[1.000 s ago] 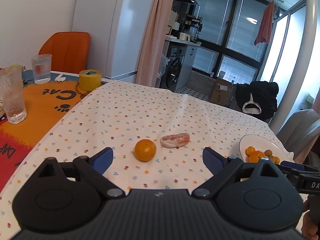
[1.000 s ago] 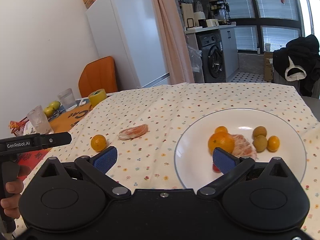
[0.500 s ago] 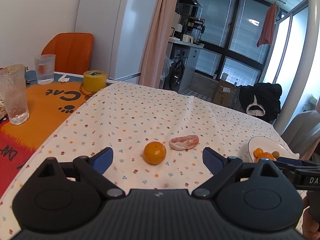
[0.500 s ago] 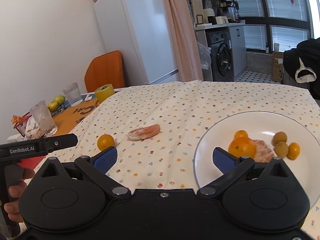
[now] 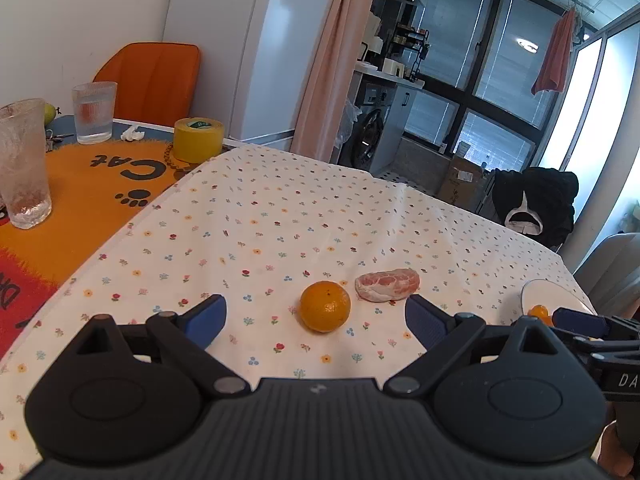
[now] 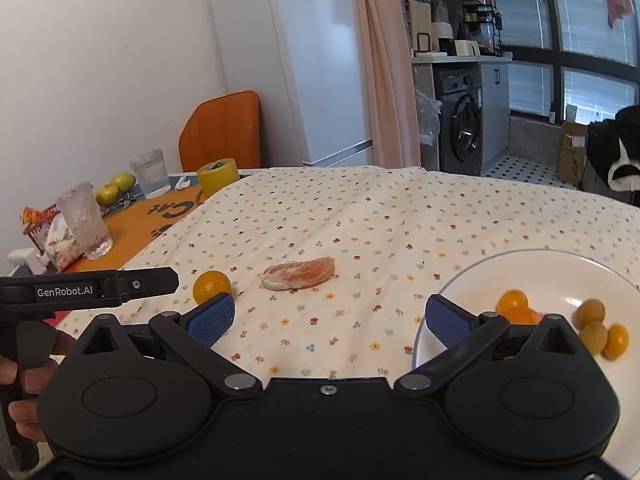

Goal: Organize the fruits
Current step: 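Move both open tools back toward the orange and pomelo segment on the cloth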

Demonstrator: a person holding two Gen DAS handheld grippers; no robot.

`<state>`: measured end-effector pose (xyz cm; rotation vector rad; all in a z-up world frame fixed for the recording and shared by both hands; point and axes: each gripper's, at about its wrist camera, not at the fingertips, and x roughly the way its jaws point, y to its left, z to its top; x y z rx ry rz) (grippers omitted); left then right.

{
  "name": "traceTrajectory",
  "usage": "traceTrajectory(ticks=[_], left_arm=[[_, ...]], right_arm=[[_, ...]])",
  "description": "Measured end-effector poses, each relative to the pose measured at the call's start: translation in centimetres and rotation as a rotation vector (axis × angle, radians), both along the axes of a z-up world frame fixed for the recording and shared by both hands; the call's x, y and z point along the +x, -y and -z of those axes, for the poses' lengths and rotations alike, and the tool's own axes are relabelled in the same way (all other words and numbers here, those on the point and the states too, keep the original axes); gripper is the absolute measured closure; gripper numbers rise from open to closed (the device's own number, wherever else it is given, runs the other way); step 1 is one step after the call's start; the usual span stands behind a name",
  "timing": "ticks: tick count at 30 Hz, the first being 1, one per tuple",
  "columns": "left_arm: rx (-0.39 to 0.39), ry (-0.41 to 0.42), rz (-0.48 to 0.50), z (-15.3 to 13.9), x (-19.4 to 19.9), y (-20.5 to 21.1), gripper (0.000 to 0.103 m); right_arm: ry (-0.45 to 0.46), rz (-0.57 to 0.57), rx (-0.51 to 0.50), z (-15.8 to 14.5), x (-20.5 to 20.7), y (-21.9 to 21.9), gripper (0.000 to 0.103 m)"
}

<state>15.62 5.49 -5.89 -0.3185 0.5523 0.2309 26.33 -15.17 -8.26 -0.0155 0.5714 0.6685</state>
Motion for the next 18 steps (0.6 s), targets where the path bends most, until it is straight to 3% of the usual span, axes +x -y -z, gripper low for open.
traceTrajectory(ticks=[9,18], left_arm=[[-0.005,-0.016,0.020,0.9,1.7,0.2,0.011],[-0.034,-0.054,0.025,2.0,3.5,0.0,0.030]], right_arm=[[-0.047,0.003,-0.011,0.8,1.9,-1.1,0.000],[-0.083,-0.014,-0.002,1.4,3.3,-1.5,0.000]])
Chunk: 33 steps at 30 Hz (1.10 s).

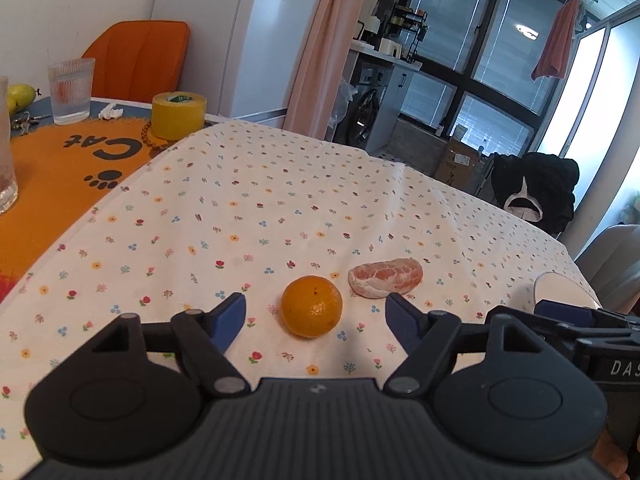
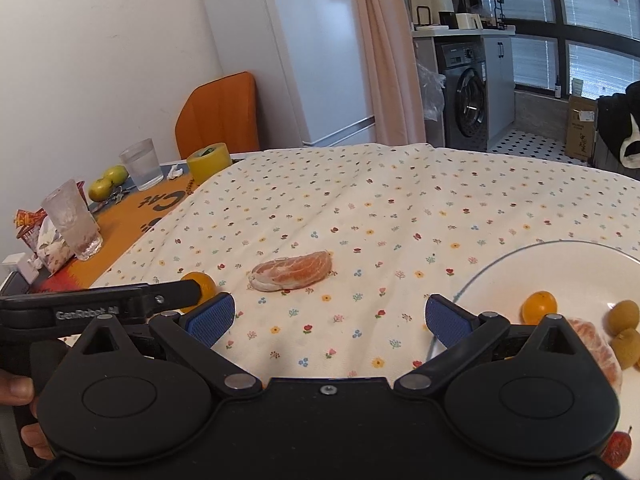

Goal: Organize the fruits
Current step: 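Move both open tools back toward the orange and pomelo segment on the cloth, then grasp the orange with the left tool while the right tool grasps the pink pomelo segment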

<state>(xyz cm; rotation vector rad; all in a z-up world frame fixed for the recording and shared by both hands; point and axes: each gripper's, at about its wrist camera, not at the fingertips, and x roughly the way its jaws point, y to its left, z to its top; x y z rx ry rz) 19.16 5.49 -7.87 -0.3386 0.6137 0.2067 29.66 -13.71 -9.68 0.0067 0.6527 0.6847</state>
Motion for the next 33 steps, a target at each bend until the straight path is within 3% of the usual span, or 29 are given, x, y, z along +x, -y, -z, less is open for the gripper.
traceTrajectory(ticks=[8,12,33], left_arm=[[-0.026,-0.037,-0.004,1.2,1.5,-0.5,0.045],[-0.046,-0.043,-0.008,1.7,1.9,-1.0,0.066],[-0.082,-0.034,-0.122,0.9,0.8,-6.3,0.067]], right_arm=[[-0.005,-0.020,-0.008,0.3,1.3,-1.3,0.002],[-0.013,-0.038,-0.026,0.6,1.9,-2.4,0.005],[-0.029,-0.125,-0.113,2.2,4.5,-8.5,0.004]])
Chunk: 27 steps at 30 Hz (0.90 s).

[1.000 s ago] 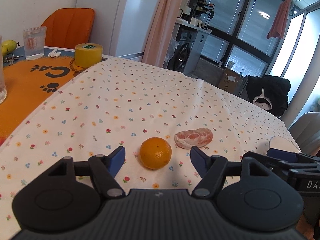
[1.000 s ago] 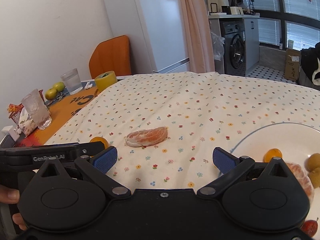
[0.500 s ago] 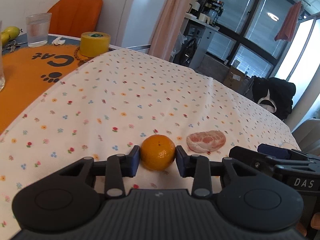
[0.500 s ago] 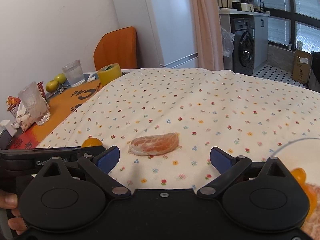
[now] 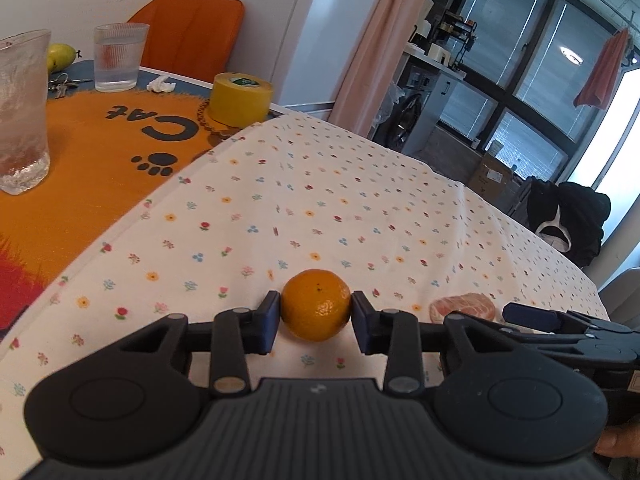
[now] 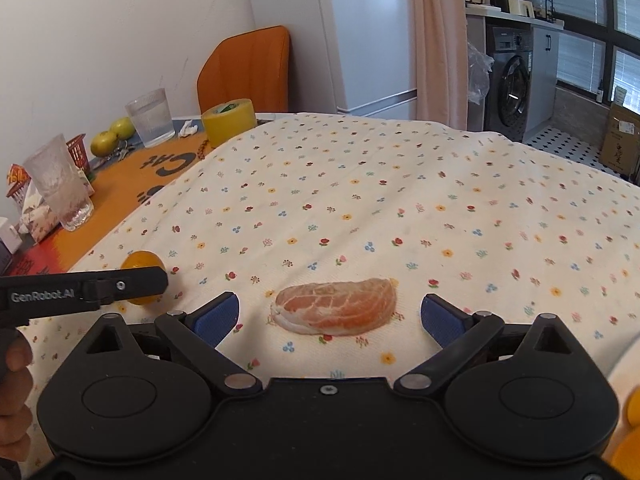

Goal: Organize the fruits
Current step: 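Grasp the orange with the left tool while the right tool grasps the pink pomelo segment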

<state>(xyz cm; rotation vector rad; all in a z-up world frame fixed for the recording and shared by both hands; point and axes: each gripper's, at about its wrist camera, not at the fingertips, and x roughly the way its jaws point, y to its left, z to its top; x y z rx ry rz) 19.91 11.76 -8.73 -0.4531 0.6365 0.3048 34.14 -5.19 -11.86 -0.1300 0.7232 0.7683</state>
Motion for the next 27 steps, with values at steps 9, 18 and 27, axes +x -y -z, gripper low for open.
traceTrajectory(ticks=[9,18,27], left_arm=[[0.000,-0.002,-0.009,0.2,0.0,-0.4,0.067],[0.002,0.014,-0.002,-0.5,-0.4,0.3,0.067],[0.023,0.053,0.020,-2.3,-2.2,2.3,0.067]], right_arm=[[0.037,-0.021,-0.044,0.5,0.3,-0.8,0.033],[0.020,-0.013,-0.023,-0.4,-0.5,0.6,0.035],[0.048,0.011,0.016,-2.3,-2.7,3.1,0.036]])
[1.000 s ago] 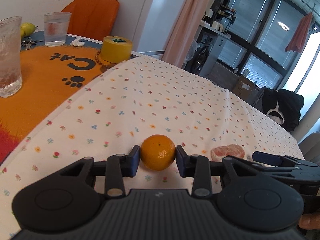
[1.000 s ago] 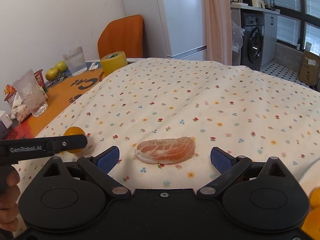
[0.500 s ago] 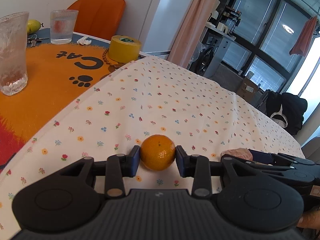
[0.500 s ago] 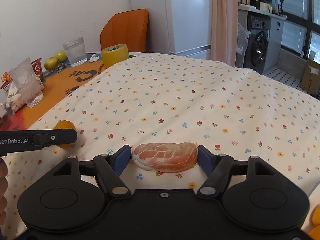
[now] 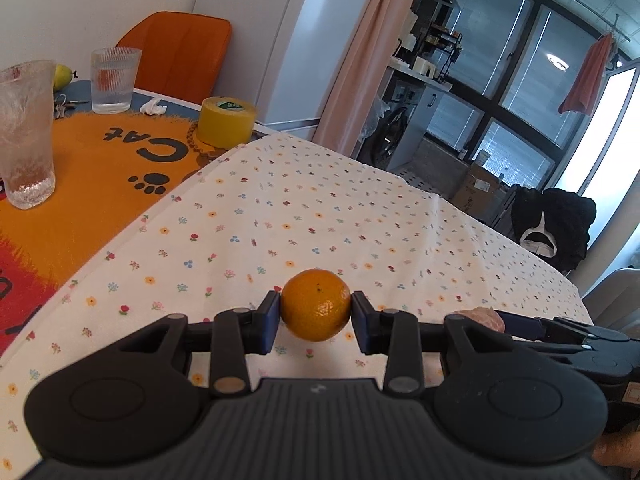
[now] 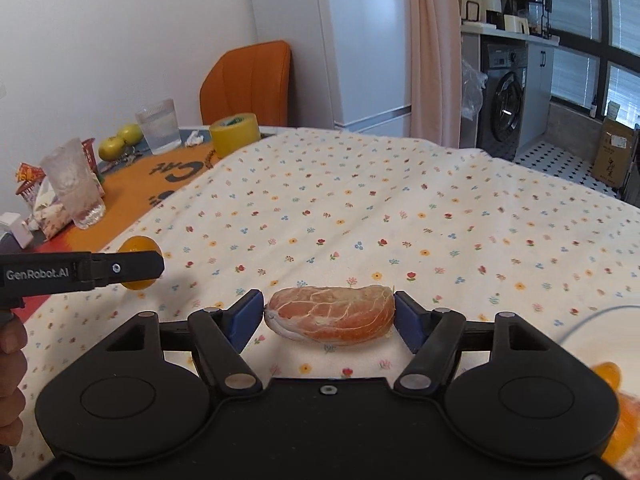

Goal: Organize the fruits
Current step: 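Grasp the orange with the left tool while the right tool grasps the pink pomelo segment, then carry the orange and the pomelo segment over the white plate with both tools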

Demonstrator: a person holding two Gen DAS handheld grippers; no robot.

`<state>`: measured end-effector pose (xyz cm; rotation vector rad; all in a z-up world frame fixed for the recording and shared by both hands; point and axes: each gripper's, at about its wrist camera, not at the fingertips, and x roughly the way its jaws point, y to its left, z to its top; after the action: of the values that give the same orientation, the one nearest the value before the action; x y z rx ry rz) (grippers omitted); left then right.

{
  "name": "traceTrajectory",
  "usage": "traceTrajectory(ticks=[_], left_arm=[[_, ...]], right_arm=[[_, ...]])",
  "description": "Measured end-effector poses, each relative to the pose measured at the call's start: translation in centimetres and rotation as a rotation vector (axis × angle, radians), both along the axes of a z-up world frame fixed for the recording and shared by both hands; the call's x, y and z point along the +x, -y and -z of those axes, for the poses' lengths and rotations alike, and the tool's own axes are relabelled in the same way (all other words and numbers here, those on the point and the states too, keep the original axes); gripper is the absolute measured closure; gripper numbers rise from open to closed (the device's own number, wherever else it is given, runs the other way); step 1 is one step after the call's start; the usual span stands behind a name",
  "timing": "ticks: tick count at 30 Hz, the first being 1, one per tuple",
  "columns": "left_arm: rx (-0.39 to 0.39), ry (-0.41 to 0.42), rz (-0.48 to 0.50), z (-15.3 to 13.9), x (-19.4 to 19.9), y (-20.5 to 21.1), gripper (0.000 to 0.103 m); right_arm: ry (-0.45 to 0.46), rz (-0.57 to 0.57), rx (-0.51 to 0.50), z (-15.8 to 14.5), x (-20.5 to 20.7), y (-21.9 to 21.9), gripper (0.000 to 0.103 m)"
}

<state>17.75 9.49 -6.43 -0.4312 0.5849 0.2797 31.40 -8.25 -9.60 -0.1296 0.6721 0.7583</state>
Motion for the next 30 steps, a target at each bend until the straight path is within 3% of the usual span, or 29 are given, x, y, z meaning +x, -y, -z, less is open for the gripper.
traceTrajectory(ticks=[30], left_arm=[[0.038,0.089,0.080,-3.0,-3.8,5.8,0.067]], right_arm=[[0.101,0.087,0.090,-3.6,-5.4,7.6,0.036]])
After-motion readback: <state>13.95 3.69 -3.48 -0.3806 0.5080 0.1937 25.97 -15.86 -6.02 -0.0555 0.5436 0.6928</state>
